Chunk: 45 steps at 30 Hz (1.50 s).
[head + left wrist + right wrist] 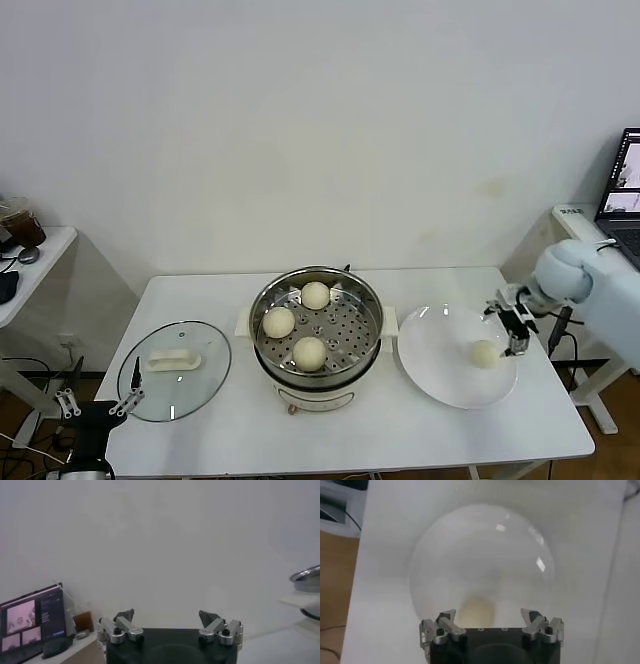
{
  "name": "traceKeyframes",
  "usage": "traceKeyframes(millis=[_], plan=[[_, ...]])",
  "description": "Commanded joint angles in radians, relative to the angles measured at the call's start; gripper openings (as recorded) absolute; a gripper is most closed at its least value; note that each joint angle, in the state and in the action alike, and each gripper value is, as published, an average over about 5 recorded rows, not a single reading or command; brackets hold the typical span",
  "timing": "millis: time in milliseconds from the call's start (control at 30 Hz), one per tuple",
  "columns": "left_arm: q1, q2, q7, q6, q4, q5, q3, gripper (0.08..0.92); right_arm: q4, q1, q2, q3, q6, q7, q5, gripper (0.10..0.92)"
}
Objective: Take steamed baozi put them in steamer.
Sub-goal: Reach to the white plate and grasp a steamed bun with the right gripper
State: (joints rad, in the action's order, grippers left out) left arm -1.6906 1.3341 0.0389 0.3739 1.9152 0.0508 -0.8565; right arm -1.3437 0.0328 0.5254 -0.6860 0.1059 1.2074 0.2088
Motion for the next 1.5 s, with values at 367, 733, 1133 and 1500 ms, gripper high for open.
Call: traceKeyframes(millis=[367, 733, 1133, 1500], plan=[[-0.005, -0.001, 0.000, 0.001, -0.007, 0.001, -0.012, 0.823, 0.236, 0.184, 0.185, 0.163, -0.028, -0.077, 0.164, 0.823], [0.002, 0.001, 0.000, 0.001, -0.015, 0.003, -0.014, 0.823, 0.272, 0.188, 0.222, 0.164, -0.030, -0.081, 0.200, 0.820], [0.000, 0.000, 0.001, 0.004, -0.014, 0.006, -0.015, 0.823, 0.213, 0.171, 0.182, 0.154, -0.009, -0.067, 0.182, 0.545], [0.003, 0.001, 0.000, 0.003, -0.006, 0.006, -0.010, 0.823, 0.043, -0.055, 0.027, -0.046, 0.051, 0.008, -0.040, 0.451]])
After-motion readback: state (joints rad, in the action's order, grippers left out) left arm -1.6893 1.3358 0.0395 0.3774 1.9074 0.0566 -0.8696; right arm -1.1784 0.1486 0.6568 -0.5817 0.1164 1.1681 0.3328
